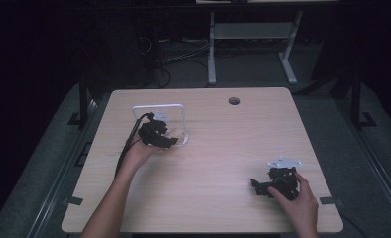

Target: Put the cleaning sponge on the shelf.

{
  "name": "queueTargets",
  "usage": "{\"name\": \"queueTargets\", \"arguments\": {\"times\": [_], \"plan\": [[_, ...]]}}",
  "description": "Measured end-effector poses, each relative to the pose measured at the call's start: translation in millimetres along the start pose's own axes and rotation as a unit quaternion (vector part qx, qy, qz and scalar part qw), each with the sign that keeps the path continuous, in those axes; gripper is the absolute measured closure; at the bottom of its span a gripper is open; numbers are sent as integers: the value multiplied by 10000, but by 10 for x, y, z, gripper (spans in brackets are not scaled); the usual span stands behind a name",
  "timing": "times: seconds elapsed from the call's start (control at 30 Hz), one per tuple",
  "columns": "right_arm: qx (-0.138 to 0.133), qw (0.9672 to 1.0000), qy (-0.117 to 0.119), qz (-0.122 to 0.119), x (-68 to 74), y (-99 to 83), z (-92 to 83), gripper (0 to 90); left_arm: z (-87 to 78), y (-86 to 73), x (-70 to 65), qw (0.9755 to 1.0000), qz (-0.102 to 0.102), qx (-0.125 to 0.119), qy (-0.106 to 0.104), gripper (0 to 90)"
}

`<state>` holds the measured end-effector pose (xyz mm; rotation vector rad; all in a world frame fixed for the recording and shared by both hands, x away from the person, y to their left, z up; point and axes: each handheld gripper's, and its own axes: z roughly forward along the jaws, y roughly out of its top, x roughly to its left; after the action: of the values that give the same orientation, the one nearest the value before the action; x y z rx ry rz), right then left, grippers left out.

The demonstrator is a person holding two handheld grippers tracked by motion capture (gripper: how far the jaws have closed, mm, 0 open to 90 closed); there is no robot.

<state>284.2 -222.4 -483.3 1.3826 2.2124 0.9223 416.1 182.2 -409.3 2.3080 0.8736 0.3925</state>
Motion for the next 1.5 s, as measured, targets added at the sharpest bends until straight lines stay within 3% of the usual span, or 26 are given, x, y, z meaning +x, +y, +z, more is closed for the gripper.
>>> {"name": "queueTargets", "arguments": {"times": [0.2, 0.23, 0.37, 0.4, 0.57, 0.9, 1.03, 1.5], "plan": [[-1, 10000, 0, -1, 0, 0, 0, 0, -172, -52, -75, 9998, -10, -188, -79, 588], [-1, 10000, 0, -1, 0, 0, 0, 0, -198, -56, -78, 9997, -11, -208, -106, 657], [0, 10000, 1, 1, 0, 0, 0, 0, -271, -92, -118, 9989, -62, -278, -365, 878], [-1, 10000, -4, -3, 0, 0, -1, 0, -272, -106, -132, 9988, -64, -241, -415, 897], [3, 10000, -1, -1, 0, 0, -1, 0, -186, -204, -196, 9983, -63, -44, -570, 899], [-1, 10000, 0, -1, 0, 0, 0, 0, 59, -344, -171, 9982, -155, 237, -522, 888], [3, 10000, -1, -2, 0, 0, 0, 0, 67, -364, -132, 9987, -166, 250, -417, 884], [0, 10000, 1, 0, 0, 0, 0, 0, -2, -466, 52, 9986, -482, 83, -180, 873]]}}
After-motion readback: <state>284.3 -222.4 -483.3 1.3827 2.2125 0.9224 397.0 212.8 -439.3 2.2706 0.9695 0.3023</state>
